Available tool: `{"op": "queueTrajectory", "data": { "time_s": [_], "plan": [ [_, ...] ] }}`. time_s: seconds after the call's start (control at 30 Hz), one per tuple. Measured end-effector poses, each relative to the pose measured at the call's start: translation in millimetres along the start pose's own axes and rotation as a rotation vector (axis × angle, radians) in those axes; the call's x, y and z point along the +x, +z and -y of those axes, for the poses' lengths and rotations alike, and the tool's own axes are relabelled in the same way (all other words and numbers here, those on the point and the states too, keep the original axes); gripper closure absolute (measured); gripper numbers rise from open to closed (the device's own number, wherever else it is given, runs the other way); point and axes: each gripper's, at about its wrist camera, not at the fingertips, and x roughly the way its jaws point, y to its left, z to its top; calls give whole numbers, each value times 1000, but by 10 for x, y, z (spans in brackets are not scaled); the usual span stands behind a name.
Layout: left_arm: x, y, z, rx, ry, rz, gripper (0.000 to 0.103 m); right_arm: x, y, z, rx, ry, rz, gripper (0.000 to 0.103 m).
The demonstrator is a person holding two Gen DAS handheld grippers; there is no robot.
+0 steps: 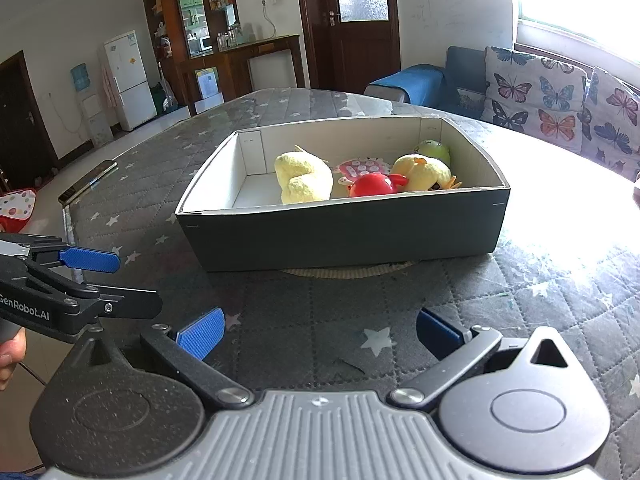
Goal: Organize objects
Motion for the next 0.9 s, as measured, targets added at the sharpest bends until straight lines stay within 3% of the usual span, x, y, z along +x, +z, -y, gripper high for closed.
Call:
{"op": "queueTrajectory", "data": {
  "time_s": [0.9],
  "plan": [
    [6,-21,-9,11,-9,5,0,30,-29,-1,3,4,-9,0]
  ]
}}
